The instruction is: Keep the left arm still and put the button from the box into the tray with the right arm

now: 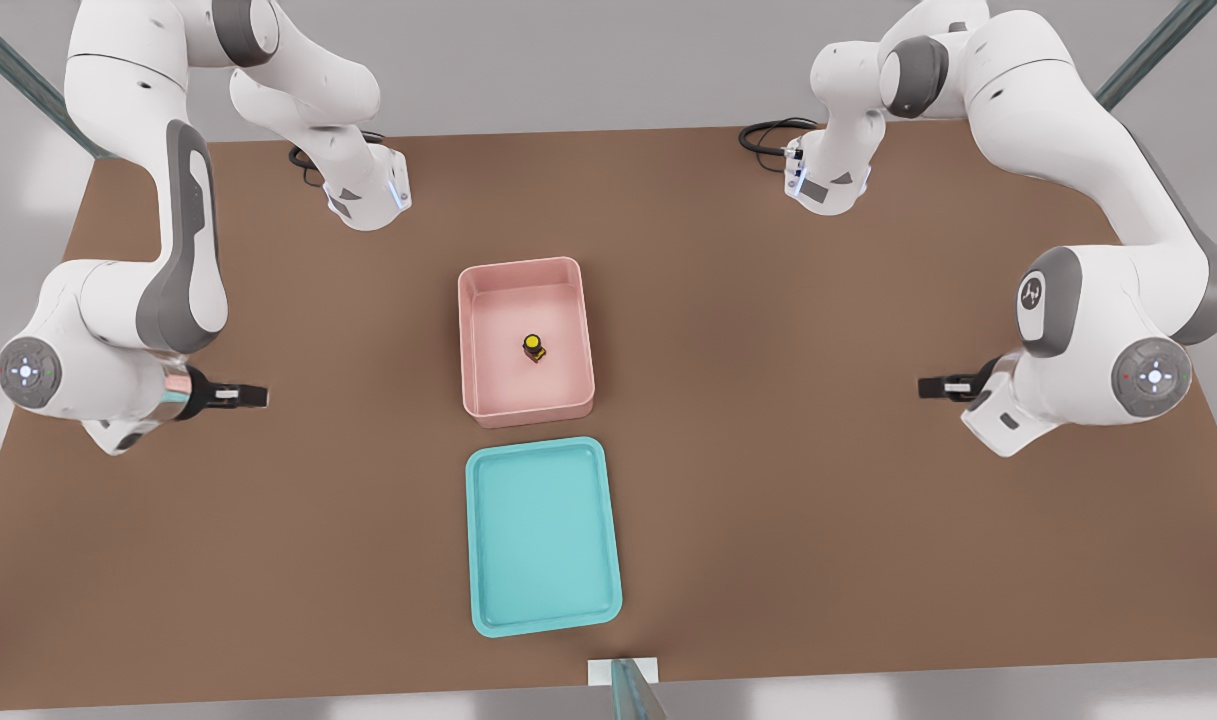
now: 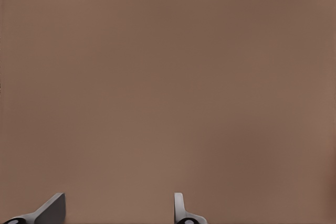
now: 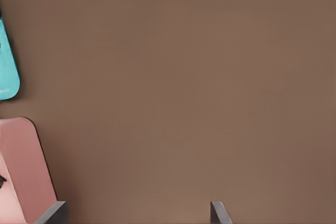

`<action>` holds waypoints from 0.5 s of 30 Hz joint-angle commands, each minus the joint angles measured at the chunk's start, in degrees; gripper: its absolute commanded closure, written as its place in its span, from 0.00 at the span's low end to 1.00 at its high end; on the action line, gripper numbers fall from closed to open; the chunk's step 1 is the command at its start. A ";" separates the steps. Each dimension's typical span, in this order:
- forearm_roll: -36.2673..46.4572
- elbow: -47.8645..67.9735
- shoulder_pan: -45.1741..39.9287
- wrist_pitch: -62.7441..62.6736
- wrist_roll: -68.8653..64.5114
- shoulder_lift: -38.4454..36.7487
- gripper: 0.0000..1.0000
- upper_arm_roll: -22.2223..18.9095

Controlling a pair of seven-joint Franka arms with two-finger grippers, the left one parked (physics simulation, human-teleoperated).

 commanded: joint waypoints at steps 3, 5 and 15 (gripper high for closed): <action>0.11 0.37 7.39 8.08 7.97 -0.04 0.00 0.59; 0.02 1.16 16.53 8.25 21.50 -0.04 0.00 0.77; 1.87 -25.03 35.78 27.50 40.94 -10.59 0.00 1.30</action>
